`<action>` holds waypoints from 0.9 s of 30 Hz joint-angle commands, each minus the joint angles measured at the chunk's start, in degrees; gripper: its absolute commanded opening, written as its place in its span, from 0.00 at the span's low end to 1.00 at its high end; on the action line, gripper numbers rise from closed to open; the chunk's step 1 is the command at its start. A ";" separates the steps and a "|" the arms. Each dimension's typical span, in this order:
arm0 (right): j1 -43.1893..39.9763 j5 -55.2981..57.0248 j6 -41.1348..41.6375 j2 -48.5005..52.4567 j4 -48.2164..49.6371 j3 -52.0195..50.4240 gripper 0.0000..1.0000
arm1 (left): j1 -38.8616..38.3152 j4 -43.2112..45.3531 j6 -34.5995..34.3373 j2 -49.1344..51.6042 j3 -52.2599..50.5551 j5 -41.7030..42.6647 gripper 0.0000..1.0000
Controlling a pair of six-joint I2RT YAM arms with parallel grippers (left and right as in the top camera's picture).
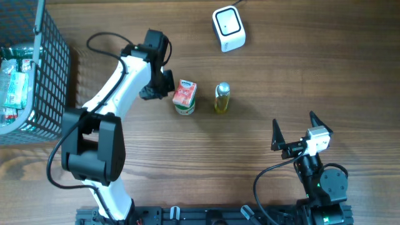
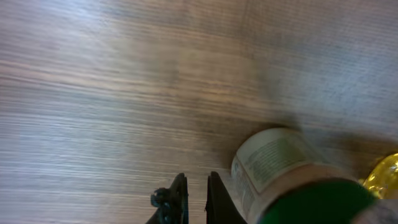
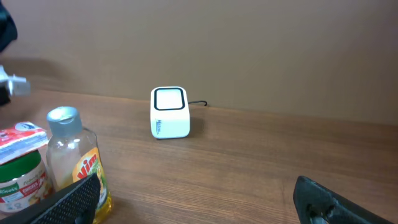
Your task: Scan the item barcode
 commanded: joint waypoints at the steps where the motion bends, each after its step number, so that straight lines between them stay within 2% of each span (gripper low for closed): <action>1: -0.24 0.50 0.11 -0.20 0.17 -0.07 1.00 | -0.11 3.13 -1.09 0.52 -2.99 5.60 0.04; 6: -0.24 0.52 0.11 -0.20 0.17 -0.07 1.00 | -0.70 4.44 -1.09 0.52 -3.58 8.61 0.04; 20: -0.24 0.52 0.11 -0.20 0.17 -0.07 0.99 | -7.61 4.81 -1.66 0.52 -3.61 8.48 0.04; 27: -0.24 0.52 0.09 -0.20 0.17 -0.07 1.00 | -7.61 4.79 -1.95 0.52 -3.58 5.97 0.04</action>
